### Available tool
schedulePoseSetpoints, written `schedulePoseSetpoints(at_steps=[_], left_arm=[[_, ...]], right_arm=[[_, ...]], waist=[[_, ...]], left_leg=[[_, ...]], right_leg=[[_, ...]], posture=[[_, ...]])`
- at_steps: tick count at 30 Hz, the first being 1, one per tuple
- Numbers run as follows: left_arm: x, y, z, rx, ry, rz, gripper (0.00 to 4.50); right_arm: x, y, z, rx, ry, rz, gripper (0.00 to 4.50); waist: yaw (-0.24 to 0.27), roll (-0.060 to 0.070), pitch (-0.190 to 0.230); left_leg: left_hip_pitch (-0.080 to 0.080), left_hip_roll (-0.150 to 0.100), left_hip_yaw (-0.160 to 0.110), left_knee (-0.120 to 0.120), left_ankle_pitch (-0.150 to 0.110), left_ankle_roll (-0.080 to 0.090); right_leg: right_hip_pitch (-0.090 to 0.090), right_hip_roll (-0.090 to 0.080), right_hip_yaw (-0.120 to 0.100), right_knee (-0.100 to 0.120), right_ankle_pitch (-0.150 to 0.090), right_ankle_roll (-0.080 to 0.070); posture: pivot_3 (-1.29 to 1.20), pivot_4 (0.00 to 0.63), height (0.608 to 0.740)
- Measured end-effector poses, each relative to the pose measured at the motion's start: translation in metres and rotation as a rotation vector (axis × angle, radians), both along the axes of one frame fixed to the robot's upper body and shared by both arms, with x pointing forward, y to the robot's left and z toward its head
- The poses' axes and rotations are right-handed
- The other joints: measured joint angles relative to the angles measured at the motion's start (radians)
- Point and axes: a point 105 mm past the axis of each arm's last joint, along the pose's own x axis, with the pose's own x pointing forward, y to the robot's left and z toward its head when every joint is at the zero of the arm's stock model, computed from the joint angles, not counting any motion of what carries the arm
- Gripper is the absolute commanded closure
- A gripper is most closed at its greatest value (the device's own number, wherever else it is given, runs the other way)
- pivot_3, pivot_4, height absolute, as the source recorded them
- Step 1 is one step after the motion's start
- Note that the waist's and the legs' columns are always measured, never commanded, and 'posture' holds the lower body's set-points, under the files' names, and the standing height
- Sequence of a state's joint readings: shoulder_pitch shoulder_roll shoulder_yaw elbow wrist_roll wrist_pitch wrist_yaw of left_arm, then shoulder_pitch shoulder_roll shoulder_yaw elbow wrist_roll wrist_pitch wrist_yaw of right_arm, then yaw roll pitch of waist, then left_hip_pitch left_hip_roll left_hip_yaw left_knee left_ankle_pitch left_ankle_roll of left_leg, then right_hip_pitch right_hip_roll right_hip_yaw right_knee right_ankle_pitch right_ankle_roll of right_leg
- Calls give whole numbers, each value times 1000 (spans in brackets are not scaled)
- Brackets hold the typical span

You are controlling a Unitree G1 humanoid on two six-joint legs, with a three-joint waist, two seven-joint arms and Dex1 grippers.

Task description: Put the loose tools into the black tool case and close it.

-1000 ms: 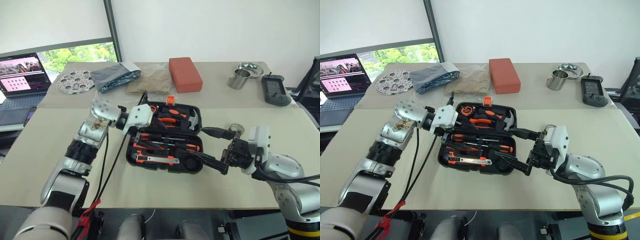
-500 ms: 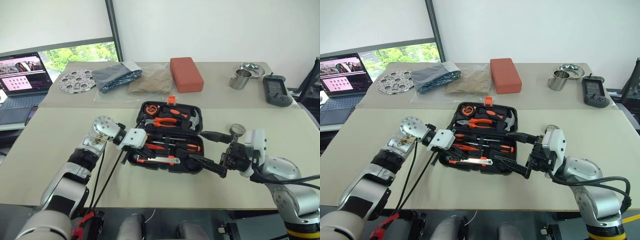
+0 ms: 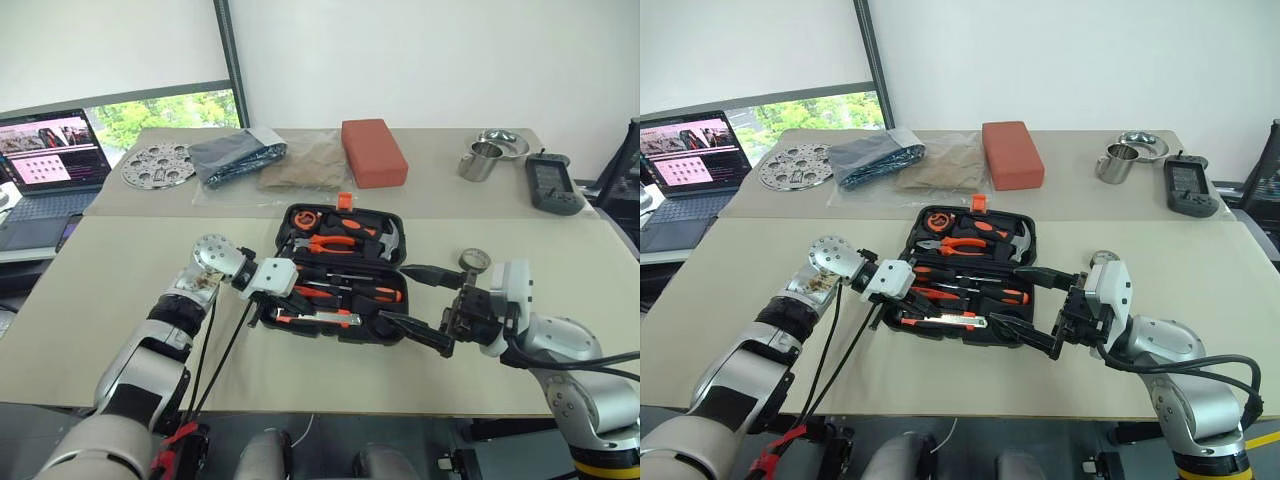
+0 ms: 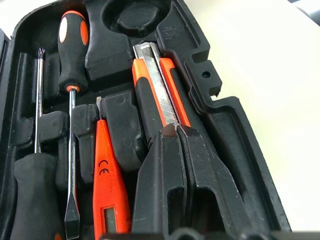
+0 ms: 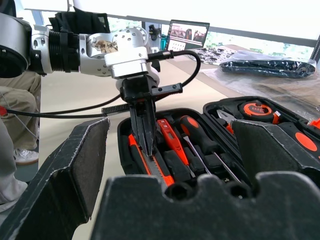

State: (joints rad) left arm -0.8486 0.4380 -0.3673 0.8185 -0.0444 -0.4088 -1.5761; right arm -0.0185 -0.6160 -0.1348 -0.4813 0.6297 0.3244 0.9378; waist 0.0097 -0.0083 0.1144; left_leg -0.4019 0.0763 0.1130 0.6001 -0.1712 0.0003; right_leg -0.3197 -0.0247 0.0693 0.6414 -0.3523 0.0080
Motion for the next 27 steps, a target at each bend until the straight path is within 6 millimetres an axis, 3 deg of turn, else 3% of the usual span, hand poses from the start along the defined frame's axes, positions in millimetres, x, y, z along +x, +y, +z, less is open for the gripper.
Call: schedulePoseSetpoints(at_steps=[16,19,25,27], left_arm=[[8,-4,2,-55,81,92,4405],[11,-6,23,-162,108,149,3711],[5,-2,98,-383,106,242,1501],[-1,2,111,-410,113,270,741]], right_arm=[[6,-7,-1,-42,-8,-57,0],[25,-24,-2,-117,-21,-188,0],[62,-84,-18,-410,41,-425,0],[72,-99,-22,-485,71,-468,0]], waist=[[-2,0,-1],[-7,0,0],[-17,1,0],[-25,2,0]], left_leg=[[-4,0,-1,4,0,0],[-8,1,-1,3,0,0],[-9,1,0,1,1,-1],[-7,1,1,0,2,-2]], right_leg=[[-3,0,0,4,0,0],[-8,1,0,4,0,0],[-11,1,2,3,0,1],[-11,2,3,3,0,1]], posture=[[0,150,740],[0,150,740],[0,150,740],[0,150,740]])
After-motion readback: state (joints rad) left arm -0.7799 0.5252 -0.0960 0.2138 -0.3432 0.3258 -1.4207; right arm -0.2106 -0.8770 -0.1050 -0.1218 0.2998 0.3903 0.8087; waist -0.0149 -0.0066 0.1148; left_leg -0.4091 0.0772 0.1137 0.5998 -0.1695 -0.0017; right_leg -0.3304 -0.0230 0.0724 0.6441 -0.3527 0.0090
